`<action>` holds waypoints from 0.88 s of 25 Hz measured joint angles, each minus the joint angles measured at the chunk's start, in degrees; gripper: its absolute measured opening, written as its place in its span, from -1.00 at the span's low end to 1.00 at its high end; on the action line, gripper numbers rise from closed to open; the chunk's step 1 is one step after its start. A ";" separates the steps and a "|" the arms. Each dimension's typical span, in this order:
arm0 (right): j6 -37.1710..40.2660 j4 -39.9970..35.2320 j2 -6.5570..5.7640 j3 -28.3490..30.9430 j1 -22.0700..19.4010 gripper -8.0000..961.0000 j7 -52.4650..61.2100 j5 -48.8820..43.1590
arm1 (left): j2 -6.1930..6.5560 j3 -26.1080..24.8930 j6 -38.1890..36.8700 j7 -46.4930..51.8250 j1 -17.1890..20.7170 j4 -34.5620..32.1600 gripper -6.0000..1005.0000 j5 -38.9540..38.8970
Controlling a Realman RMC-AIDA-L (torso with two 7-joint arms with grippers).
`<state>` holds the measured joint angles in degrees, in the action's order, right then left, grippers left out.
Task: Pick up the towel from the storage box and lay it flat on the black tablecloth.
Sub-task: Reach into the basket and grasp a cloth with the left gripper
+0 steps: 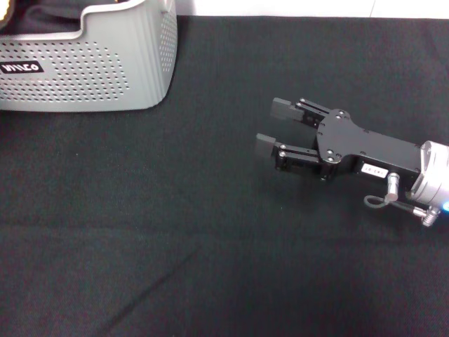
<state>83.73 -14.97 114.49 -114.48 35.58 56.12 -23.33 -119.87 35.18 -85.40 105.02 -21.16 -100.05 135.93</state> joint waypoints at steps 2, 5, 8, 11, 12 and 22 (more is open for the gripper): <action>0.00 0.02 0.04 0.46 -0.22 0.75 -0.08 0.00 | 0.00 0.56 0.10 -0.03 0.19 0.03 0.54 0.03; 0.05 0.09 0.17 1.23 -0.41 0.75 -0.10 -0.23 | 0.00 1.41 0.11 -0.13 0.47 0.35 0.37 0.53; 0.16 0.09 0.20 1.32 -0.54 0.75 -0.11 -0.24 | 0.01 1.82 0.10 -0.15 0.42 0.75 0.20 1.41; 0.21 0.08 0.20 1.37 -0.71 0.75 -0.12 -0.17 | 0.04 1.88 0.07 -0.17 0.11 1.31 0.04 2.52; 0.19 0.07 0.20 1.40 -0.83 0.75 -0.12 -0.16 | 0.02 1.88 0.04 -0.17 0.08 1.38 -0.01 2.58; 0.87 -0.46 0.29 3.24 -2.61 0.75 -0.84 -0.05 | 0.05 1.32 -2.08 1.71 0.82 -2.97 -0.63 -0.41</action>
<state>84.59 -15.43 114.78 -111.24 32.96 55.28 -23.38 -119.83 36.50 -87.49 106.73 -20.34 -103.02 135.52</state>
